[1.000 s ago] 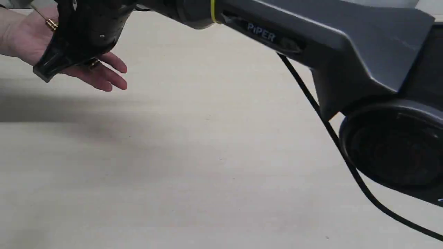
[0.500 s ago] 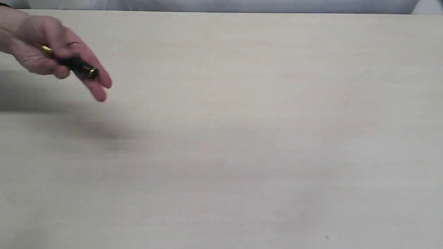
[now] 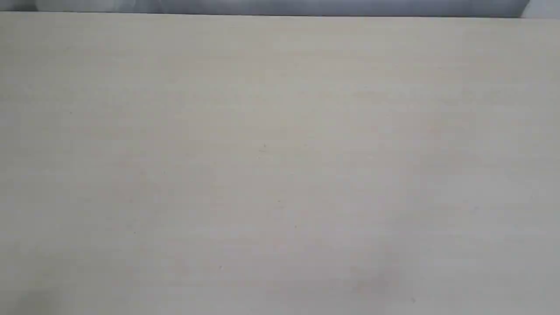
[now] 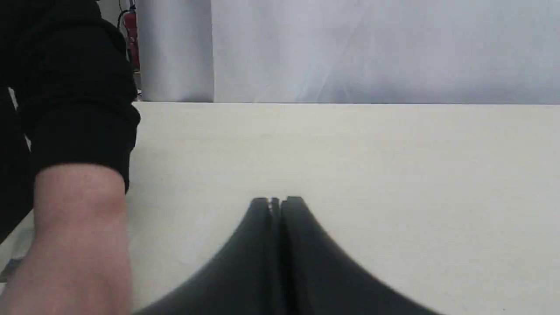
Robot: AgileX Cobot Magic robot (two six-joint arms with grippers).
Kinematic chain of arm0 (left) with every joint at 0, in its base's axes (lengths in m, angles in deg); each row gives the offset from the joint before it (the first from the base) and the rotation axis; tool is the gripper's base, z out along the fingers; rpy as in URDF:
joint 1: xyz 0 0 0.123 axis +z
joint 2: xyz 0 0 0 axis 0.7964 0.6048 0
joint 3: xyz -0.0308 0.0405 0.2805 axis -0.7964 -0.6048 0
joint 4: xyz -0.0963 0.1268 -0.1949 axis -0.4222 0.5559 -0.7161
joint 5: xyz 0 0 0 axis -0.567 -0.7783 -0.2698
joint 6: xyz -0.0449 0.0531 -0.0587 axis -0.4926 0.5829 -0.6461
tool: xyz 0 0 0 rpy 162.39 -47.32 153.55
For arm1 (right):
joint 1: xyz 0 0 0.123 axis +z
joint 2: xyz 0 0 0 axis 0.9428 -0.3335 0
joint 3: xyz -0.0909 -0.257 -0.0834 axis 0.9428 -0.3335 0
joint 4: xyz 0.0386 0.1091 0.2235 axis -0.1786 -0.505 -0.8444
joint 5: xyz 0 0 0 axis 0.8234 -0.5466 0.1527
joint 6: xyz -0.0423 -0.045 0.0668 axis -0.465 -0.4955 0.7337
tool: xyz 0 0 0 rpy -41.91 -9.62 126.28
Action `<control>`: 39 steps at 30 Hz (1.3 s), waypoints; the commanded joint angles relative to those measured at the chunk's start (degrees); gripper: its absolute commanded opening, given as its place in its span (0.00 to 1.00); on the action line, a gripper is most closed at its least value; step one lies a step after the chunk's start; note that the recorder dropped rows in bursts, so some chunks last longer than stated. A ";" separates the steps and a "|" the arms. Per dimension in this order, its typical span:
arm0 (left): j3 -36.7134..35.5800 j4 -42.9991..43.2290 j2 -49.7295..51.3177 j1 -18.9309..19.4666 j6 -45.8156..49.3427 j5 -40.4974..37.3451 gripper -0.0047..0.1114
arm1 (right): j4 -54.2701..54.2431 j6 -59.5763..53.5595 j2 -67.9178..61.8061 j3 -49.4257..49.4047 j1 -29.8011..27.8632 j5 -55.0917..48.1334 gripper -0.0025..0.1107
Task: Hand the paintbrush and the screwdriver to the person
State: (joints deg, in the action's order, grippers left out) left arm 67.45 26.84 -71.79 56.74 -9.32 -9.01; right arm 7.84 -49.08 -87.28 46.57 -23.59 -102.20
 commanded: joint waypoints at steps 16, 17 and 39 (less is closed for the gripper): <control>-0.12 -0.23 -0.14 -0.32 -0.12 0.57 0.04 | 7.41 10.35 48.63 -24.01 -2.29 -4.53 0.06; -0.12 -0.23 -0.14 -0.32 -0.12 0.57 0.04 | 7.41 10.35 49.54 -25.50 -4.83 -4.10 0.06; -0.12 -0.09 -0.14 -0.32 -0.12 0.61 0.04 | 6.77 14.97 49.42 -69.73 -52.84 33.04 0.06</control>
State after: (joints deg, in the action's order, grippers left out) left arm 67.45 26.84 -71.79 56.74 -9.32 -9.01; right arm 13.44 -33.54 -38.37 -20.90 -76.08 -71.91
